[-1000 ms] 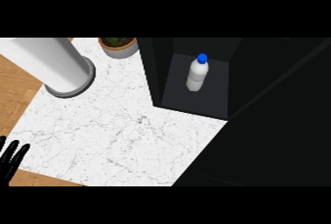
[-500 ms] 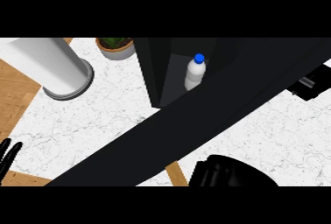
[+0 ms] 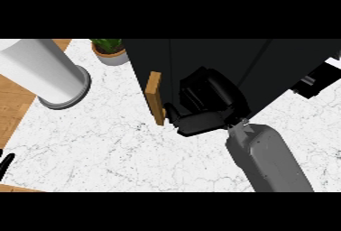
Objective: Pick up the bottled water, place it into the cabinet and close the cabinet
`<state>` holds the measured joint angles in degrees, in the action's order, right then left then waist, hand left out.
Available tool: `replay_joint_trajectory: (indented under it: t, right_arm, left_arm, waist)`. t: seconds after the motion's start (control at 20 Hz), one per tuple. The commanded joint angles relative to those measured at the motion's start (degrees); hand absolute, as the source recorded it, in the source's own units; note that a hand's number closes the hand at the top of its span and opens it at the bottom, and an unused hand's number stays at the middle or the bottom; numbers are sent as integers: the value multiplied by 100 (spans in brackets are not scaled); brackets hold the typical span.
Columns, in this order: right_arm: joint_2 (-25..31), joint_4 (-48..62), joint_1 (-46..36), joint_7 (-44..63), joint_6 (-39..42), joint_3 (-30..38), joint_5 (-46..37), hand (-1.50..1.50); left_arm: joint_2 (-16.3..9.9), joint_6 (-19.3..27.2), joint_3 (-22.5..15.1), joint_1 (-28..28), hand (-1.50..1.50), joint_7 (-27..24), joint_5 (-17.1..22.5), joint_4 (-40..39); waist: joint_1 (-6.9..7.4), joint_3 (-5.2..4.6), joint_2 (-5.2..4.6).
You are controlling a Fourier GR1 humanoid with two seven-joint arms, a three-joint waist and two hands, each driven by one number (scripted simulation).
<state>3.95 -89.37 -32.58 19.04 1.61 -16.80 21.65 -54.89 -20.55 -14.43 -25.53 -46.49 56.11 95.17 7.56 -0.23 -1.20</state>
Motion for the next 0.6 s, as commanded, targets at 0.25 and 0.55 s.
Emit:
replay_joint_trajectory:
  t: [0.25,0.55]
  right_arm:
    - [-134,2349,-1402,-808,-20,715,-400,150]
    - [-148,2709,-1690,-994,70,815,-417,150]
  left_arm:
    - [38,-381,190,-136,-150,-144,-41,1]
    - [135,-326,205,-69,-150,-11,-83,44]
  waist:
    - [-173,20,-13]
    - [-208,16,-17]
